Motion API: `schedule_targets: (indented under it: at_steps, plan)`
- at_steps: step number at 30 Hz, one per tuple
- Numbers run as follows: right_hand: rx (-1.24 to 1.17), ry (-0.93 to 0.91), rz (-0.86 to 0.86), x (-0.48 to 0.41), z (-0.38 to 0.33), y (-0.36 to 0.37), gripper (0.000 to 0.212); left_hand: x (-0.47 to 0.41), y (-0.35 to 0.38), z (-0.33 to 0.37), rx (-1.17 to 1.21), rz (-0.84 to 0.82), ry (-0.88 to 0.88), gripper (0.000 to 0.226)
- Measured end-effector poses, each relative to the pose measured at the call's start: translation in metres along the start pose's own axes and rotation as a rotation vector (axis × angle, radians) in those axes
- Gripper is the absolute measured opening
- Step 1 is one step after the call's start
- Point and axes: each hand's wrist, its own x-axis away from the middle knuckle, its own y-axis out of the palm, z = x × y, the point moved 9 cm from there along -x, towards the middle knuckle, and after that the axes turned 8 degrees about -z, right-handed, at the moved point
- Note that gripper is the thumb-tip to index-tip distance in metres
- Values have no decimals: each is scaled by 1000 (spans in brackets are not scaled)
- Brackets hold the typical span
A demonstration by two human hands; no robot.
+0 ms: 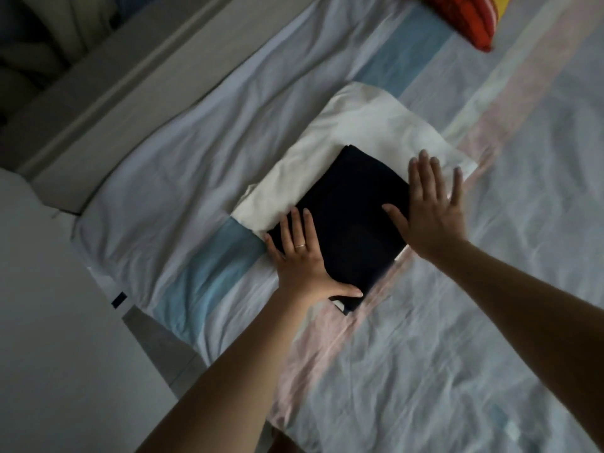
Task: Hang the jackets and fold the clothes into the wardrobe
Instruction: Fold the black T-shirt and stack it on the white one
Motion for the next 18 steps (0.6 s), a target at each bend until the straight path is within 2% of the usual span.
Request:
schedule_targets:
  at_steps: [2,4,5,8,9,10,13,15,18]
  plan:
    - [-5,-214,79,18,-36,-7,76,0,0,-1,14,-19,-6,162]
    - [56,-353,36,36,-57,13,72,1,3,-1,11,-24,3,161]
    - [66,-302,-26,40,-52,21,75,1,3,-1,3,-37,7,161]
    - [-32,66,-192,41,-4,38,91,0,3,-1,-24,-65,0,162]
    - [-48,160,-295,42,9,45,93,0,3,0,-27,-84,-4,162]
    - [-37,195,-366,43,14,48,95,0,4,0,-37,-105,-5,163]
    - [0,198,-368,48,15,42,96,-2,2,-3,-91,-184,-20,165]
    - [-10,241,-312,62,21,38,92,2,-3,-2,-131,-198,-63,166]
    - [-123,209,-215,105,34,40,81,26,-11,21,-169,-63,-73,154]
